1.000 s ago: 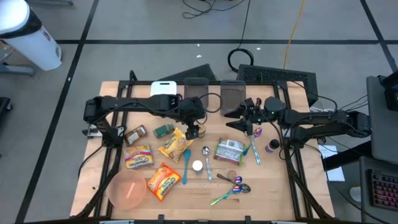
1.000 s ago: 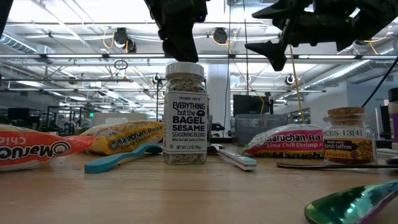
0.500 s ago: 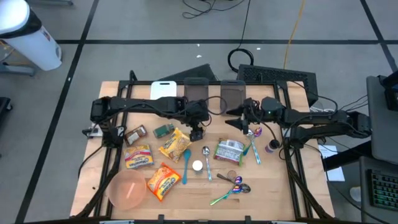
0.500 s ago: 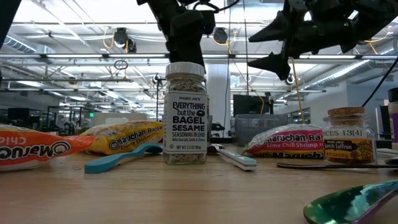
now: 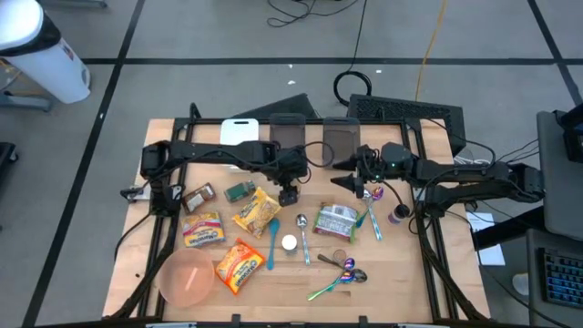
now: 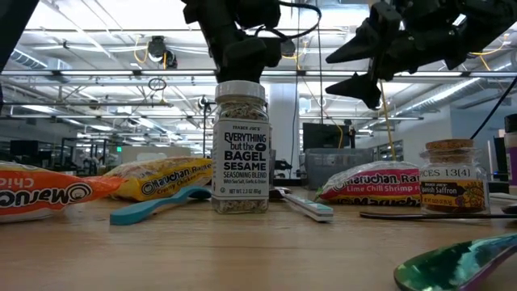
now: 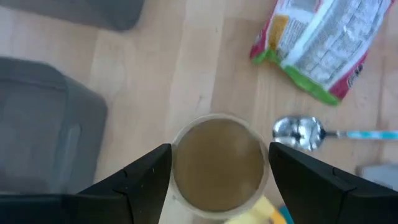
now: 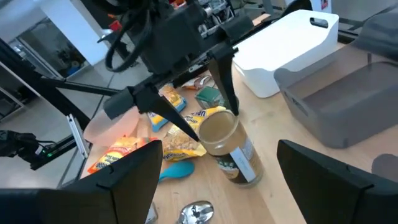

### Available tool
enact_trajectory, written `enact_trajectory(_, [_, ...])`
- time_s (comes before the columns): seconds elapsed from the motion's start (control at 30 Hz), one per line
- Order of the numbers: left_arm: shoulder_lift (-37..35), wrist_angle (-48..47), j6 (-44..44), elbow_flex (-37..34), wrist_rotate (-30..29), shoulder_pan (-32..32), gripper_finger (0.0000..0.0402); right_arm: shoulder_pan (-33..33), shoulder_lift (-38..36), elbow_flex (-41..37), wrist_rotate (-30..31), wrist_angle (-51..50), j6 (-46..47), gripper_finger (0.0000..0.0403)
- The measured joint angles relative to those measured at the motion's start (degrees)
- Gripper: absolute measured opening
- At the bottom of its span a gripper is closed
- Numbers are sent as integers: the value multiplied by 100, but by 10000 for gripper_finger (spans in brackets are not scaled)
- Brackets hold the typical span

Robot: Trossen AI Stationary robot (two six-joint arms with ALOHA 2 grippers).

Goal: Pick & Place Food Item
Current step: Put the golden seasoning bottle into the white bin

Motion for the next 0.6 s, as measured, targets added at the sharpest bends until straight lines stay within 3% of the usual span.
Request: enact_trajectory(0.6, [-2,-108,0,0,33,42,276,0,0,0,17,-166,-131,313])
